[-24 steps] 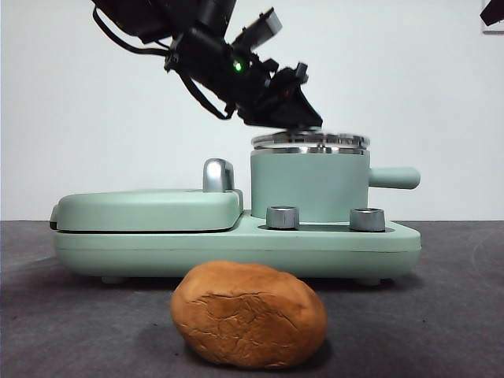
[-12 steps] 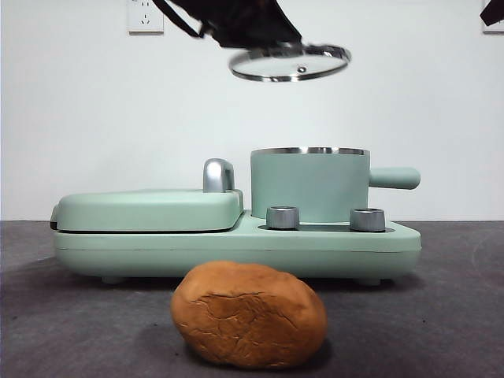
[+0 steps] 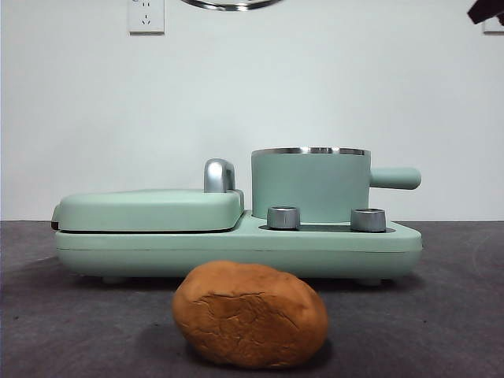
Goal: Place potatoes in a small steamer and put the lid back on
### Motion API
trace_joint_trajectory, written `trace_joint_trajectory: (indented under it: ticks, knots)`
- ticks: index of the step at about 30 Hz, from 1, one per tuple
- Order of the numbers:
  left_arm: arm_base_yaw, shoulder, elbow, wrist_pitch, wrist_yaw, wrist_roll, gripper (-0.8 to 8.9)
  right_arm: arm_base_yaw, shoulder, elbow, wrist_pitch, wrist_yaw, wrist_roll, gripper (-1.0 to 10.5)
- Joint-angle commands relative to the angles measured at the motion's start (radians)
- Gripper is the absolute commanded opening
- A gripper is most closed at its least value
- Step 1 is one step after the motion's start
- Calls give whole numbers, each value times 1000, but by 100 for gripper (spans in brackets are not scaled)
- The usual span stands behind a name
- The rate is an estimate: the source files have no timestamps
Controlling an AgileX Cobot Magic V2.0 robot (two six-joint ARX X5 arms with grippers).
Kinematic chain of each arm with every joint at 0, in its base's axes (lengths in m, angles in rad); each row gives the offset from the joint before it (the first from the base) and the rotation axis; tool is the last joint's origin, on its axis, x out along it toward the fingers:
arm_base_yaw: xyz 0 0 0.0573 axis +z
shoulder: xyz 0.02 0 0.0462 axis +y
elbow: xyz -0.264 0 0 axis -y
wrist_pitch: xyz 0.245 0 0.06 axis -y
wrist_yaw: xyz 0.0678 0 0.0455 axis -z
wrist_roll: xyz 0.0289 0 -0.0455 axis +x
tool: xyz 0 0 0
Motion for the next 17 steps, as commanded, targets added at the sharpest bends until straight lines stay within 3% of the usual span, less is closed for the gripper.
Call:
trace_joint_trajectory:
  ticks: [1, 10, 17]
  knots:
    - [14, -32, 20, -94, -3, 29, 18, 62, 23, 21, -10, -3, 0, 413]
    - [75, -256, -150, -137, -32, 24, 18, 287, 191, 67, -54, 10, -17, 417]
    - [136, -455, -367, -136, -33, -41, 18, 468, 381, 110, -69, 85, -32, 458]
